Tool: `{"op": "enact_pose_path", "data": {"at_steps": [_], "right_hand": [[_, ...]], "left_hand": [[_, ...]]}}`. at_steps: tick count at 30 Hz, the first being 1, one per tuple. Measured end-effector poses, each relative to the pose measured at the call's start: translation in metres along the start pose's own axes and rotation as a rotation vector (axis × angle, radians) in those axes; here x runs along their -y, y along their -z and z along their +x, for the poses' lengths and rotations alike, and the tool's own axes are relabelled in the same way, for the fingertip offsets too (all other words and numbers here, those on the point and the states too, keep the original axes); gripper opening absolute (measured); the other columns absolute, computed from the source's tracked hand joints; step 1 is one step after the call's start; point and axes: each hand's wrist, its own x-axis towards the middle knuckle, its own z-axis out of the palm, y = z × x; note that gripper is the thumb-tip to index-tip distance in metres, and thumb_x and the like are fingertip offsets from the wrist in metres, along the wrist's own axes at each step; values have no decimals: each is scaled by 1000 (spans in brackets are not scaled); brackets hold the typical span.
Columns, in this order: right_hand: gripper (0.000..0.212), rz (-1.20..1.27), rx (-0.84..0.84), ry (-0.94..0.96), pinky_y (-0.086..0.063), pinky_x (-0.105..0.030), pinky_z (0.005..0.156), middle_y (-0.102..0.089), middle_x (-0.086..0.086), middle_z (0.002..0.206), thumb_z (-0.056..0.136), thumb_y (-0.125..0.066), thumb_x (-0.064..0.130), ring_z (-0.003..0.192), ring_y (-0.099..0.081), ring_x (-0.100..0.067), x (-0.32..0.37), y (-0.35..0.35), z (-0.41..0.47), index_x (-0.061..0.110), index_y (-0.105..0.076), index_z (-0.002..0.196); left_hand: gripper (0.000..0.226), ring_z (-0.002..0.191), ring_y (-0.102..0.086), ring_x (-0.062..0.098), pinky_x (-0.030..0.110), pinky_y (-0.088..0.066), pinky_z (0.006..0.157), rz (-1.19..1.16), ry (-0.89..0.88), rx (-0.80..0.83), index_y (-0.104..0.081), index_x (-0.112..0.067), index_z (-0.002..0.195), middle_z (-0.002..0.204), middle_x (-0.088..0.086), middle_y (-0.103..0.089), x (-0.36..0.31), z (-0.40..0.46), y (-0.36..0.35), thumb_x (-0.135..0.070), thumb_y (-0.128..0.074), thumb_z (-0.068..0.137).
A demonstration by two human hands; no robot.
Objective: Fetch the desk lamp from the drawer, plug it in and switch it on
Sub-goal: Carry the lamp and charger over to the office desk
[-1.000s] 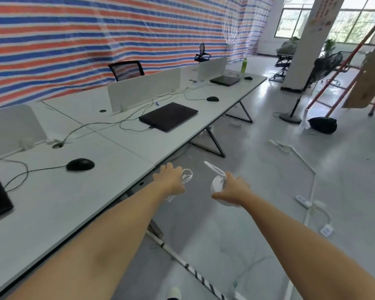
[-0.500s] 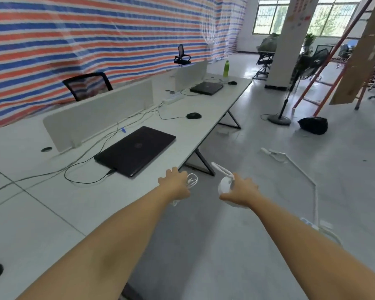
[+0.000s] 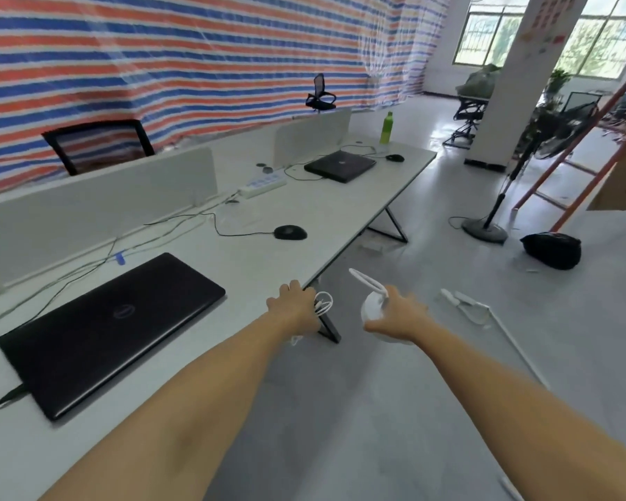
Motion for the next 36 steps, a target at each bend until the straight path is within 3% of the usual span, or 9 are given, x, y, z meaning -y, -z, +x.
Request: {"op": "enact_pose_path", "data": {"at_steps": [6, 11, 24, 27, 32, 36], "right_hand": [[82, -48, 44, 20, -44, -46, 92, -41, -19, 128, 69, -67, 54, 117, -43, -41, -19, 39, 119, 23, -31, 136], [84, -38, 55, 35, -39, -47, 95, -35, -20, 136, 75, -66, 49, 126, -34, -43, -26, 68, 221, 23, -23, 143], [86, -31, 75, 7, -39, -47, 98, -36, -21, 138, 73, -66, 51, 127, -35, -41, -65, 171, 471, 22, -25, 143], [92, -61, 78, 92, -34, -49, 105, -31, -24, 146, 73, -67, 51, 134, -27, -43, -70, 187, 535, 19, -21, 147], [93, -126, 136, 217, -41, -42, 95, -31, -20, 142, 76, -66, 50, 128, -37, -40, -63, 217, 629, 21, -16, 148], [93, -172, 197, 274, -38, -47, 100, -31, -19, 140, 74, -66, 51, 128, -32, -42, -41, 221, 690, 24, -15, 147]], "left_hand": [[45, 120, -35, 31, 42, -38, 87, -1, 72, 17, -44, -14, 119, 128, 12, -37, -25, 122, 17, -25, -61, 79], [44, 126, -33, 33, 47, -38, 96, 29, 89, 23, -44, -13, 120, 135, 13, -34, -43, 231, 30, -27, -60, 81], [41, 121, -36, 32, 46, -39, 92, 13, 58, 55, -46, -13, 117, 127, 12, -38, -126, 492, 75, -24, -59, 79], [41, 120, -37, 32, 45, -39, 92, -21, 122, 28, -46, -14, 116, 126, 12, -38, -133, 547, 75, -25, -60, 79], [45, 119, -38, 32, 46, -42, 94, -78, 278, 10, -46, -15, 119, 127, 12, -39, -133, 618, 78, -28, -60, 78], [47, 120, -38, 32, 47, -42, 95, -103, 400, 13, -45, -15, 121, 128, 12, -39, -119, 650, 84, -30, -60, 79]]}}
